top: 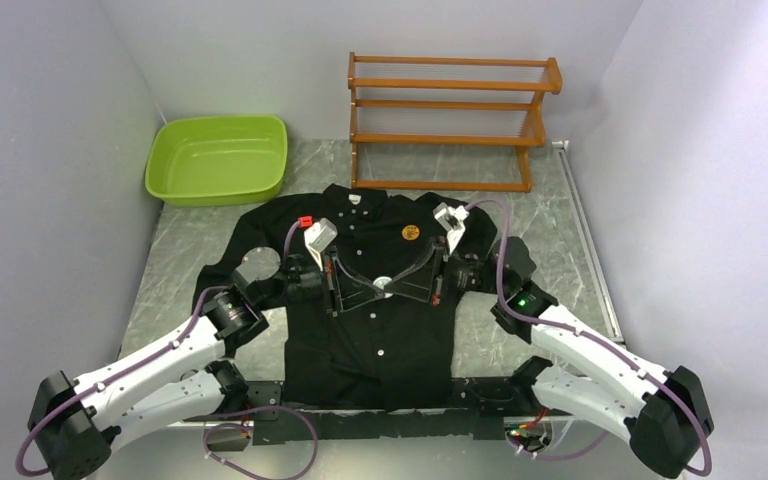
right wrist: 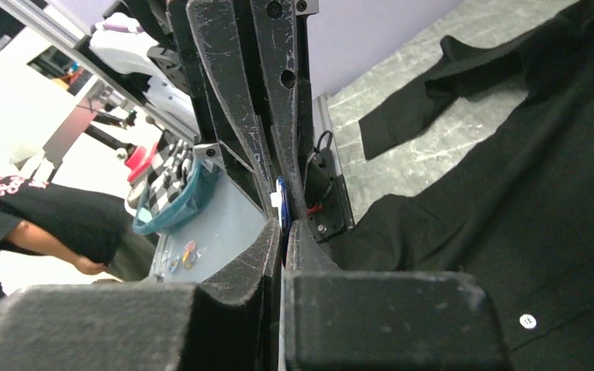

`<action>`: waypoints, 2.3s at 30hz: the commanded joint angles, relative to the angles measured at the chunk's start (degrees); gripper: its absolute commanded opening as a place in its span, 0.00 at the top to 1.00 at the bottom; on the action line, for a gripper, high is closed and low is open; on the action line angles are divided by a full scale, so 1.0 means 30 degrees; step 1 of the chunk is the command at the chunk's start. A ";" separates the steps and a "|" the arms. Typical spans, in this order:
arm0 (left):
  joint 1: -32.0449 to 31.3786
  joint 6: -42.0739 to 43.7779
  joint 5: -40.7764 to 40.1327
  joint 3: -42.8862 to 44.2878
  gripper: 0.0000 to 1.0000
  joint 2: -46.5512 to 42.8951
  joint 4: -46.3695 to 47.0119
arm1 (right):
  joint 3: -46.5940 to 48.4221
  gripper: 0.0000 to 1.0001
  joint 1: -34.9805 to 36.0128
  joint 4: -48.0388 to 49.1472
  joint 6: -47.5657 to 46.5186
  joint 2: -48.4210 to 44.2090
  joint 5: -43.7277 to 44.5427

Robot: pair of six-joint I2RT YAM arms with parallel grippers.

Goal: Pin the brooch onto the clothing
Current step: Adjust the brooch.

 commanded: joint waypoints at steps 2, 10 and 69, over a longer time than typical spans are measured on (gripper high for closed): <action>-0.0109 0.1261 -0.0139 0.1779 0.97 -0.0371 -0.1823 | 0.2990 1.00 0.0224 -0.7155 -0.4093 0.0742 0.1024; -0.0116 0.2959 -0.1154 0.3858 0.97 -0.0938 -0.5944 | 0.5448 1.00 0.0477 -1.3793 -0.8196 0.2905 0.0837; -0.1776 1.6321 -1.3538 0.4325 0.97 -0.0107 -1.0257 | 0.6602 0.20 -0.0373 -0.8726 0.4792 0.4529 0.2846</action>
